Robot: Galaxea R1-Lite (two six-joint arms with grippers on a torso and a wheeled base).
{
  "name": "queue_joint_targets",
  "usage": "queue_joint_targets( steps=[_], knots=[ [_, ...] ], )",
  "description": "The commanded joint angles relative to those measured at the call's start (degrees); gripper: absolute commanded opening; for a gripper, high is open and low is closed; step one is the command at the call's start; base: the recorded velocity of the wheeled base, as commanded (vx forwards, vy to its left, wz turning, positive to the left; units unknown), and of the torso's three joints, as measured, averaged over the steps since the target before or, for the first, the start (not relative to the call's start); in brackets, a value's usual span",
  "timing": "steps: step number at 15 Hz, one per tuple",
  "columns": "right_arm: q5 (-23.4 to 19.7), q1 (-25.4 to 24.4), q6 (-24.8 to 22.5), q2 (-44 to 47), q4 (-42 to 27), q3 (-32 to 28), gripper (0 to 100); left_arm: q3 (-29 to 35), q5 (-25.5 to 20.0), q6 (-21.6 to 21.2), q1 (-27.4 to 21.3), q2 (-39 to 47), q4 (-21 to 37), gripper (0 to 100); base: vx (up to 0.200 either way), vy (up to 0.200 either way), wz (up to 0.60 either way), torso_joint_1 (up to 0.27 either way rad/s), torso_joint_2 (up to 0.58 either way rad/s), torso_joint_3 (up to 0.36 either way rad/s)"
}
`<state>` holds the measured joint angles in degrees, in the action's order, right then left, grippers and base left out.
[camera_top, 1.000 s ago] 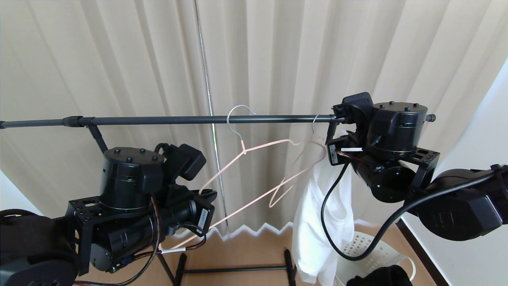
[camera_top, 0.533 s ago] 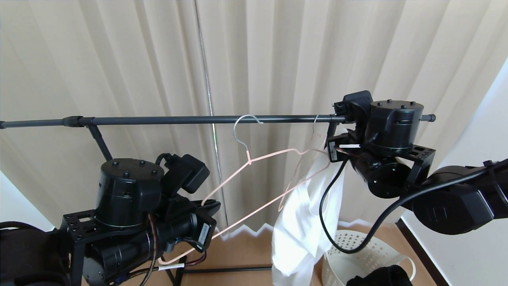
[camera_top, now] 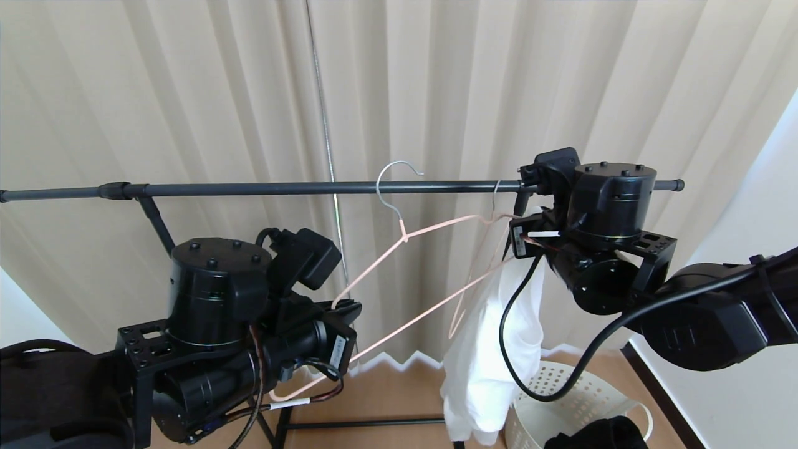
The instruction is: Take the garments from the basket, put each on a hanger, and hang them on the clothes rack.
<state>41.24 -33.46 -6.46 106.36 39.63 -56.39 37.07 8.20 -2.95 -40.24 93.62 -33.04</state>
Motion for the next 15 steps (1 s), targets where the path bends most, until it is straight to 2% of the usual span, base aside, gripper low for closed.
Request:
queue_joint_targets(
  steps=[1,6,7,15],
  knots=[
    [0.0,-0.4,0.0,-0.1,0.0,0.1,0,0.3,0.4,0.0,-0.1,2.8,-1.0,0,0.000,0.000,0.00,0.000,0.00,0.000],
    [0.6,-2.0,0.3,-0.2,0.0,0.5,0,0.3,1.3,0.1,-0.1,3.0,-1.3,0,0.000,0.000,0.00,0.000,0.00,0.000],
    [2.4,-3.5,0.4,-0.3,0.1,0.8,0,0.5,1.3,0.1,-0.1,3.0,-1.3,0,0.000,0.000,0.00,0.000,0.00,0.000],
    [3.4,-11.1,2.2,-2.7,0.0,2.2,0,-0.2,1.3,0.0,-0.3,2.4,-1.3,0,0.000,0.000,0.00,0.000,0.00,0.000]
  ],
)
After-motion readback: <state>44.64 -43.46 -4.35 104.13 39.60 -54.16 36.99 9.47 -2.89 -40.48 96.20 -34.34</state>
